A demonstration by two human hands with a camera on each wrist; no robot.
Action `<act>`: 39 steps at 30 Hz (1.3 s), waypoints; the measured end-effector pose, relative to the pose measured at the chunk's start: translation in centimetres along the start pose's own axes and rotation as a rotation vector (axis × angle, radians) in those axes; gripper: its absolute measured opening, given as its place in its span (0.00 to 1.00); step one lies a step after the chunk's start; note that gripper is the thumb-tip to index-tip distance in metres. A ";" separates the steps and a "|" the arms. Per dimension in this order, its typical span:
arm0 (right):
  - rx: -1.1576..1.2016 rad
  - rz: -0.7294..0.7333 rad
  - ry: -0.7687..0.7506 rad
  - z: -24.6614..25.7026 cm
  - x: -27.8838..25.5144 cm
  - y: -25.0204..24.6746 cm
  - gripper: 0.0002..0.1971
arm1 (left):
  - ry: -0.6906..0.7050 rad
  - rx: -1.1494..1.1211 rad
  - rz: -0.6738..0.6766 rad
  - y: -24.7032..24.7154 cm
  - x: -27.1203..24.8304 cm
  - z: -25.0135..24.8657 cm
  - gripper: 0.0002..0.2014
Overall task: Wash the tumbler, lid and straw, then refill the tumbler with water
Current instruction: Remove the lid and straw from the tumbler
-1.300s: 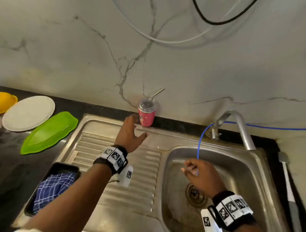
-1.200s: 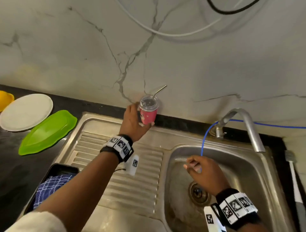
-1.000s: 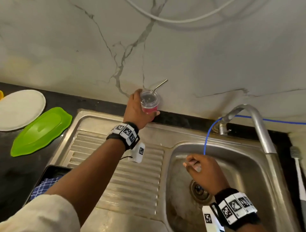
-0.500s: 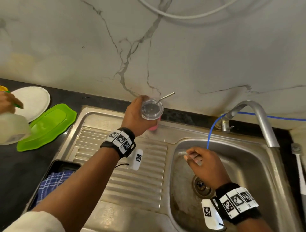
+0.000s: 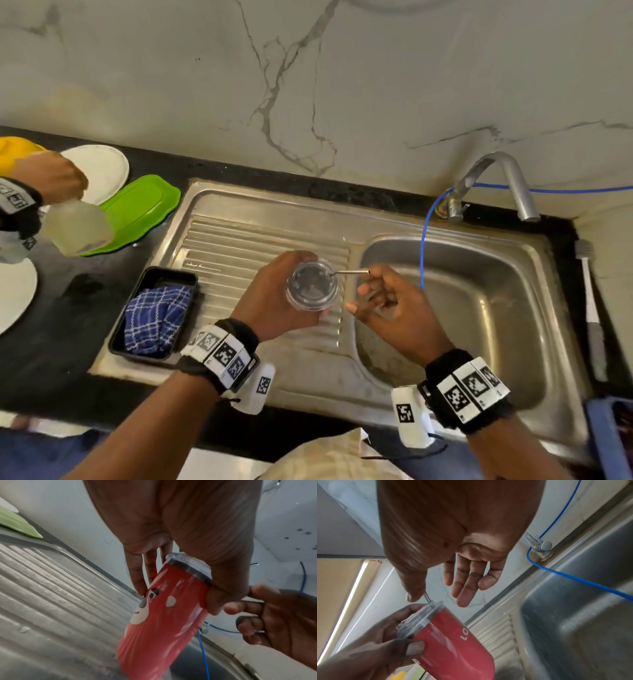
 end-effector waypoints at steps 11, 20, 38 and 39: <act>0.174 0.001 0.025 1.1 -3.3 4.8 0.16 | -0.008 0.038 0.141 0.2 -5.3 0.1 0.39; 0.129 -0.096 -0.062 1.4 -4.2 5.4 0.06 | -0.062 -0.020 0.135 1.0 -6.0 0.2 0.38; 0.068 -0.452 -0.311 12.4 0.3 -5.2 0.06 | -0.101 -0.032 0.125 1.3 -6.3 1.0 0.42; 0.072 -0.464 -0.314 12.5 1.1 -5.8 0.08 | -0.098 -0.027 0.125 1.3 -6.3 1.0 0.43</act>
Point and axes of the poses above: each hand's wrist, its own x-axis towards the middle knuckle, its own y-axis out of the palm, z = x × y, the point moved 5 cm from there along x, towards the middle knuckle, and after that the axes turned 2 degrees about -x, right-handed, at the moved point
